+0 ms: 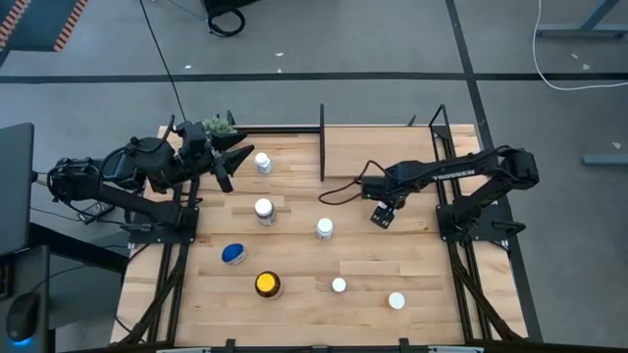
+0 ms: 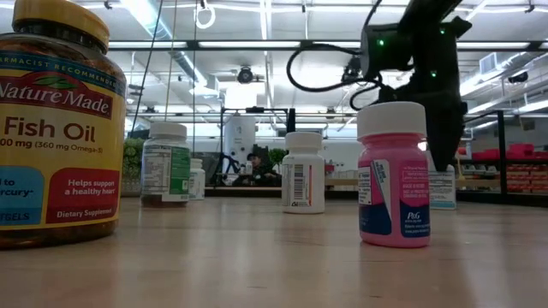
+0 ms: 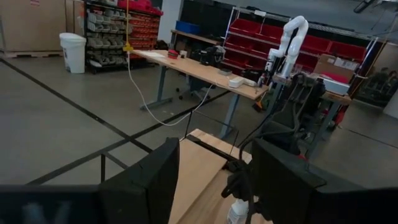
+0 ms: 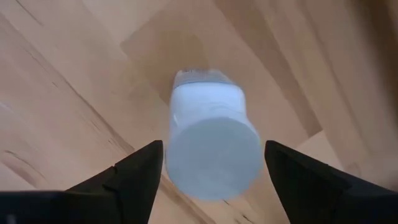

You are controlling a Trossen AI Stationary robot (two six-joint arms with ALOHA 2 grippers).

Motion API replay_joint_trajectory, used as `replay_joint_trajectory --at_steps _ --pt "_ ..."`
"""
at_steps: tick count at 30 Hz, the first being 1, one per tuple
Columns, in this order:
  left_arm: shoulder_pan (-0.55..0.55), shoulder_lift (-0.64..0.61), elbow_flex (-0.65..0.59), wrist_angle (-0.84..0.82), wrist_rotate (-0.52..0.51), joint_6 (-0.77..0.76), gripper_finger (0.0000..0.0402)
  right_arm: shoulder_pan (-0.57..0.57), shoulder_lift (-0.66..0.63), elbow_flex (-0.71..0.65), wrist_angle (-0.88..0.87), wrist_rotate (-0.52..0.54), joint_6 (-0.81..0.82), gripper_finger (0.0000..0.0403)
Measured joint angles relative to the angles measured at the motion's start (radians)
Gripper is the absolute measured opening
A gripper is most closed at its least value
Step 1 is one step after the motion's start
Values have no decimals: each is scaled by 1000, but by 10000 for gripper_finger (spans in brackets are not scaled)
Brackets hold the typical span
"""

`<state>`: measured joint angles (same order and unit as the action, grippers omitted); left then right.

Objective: Pick and place medicine bottles onto shelf by color
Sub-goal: Put the white blue pill bottle on the shelf

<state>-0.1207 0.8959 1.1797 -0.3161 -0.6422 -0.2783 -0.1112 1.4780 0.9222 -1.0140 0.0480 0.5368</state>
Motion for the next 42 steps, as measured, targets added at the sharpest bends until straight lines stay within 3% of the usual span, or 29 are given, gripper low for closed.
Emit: replay_joint_trajectory --at_steps 11,17,24,33,42 --pt "0 0 0 0 -22 0 204 0 0 -17 43 -4 -22 176" --pt "0 0 0 1 -27 0 205 -1 0 14 26 10 -25 177" --pt "0 0 0 3 -27 0 199 -74 -12 166 -46 38 -40 177" --pt "0 0 0 3 -27 1 201 -364 -12 341 -140 123 -80 179" --pt "0 0 0 -6 -27 1 199 -749 -12 346 -174 130 -104 180"
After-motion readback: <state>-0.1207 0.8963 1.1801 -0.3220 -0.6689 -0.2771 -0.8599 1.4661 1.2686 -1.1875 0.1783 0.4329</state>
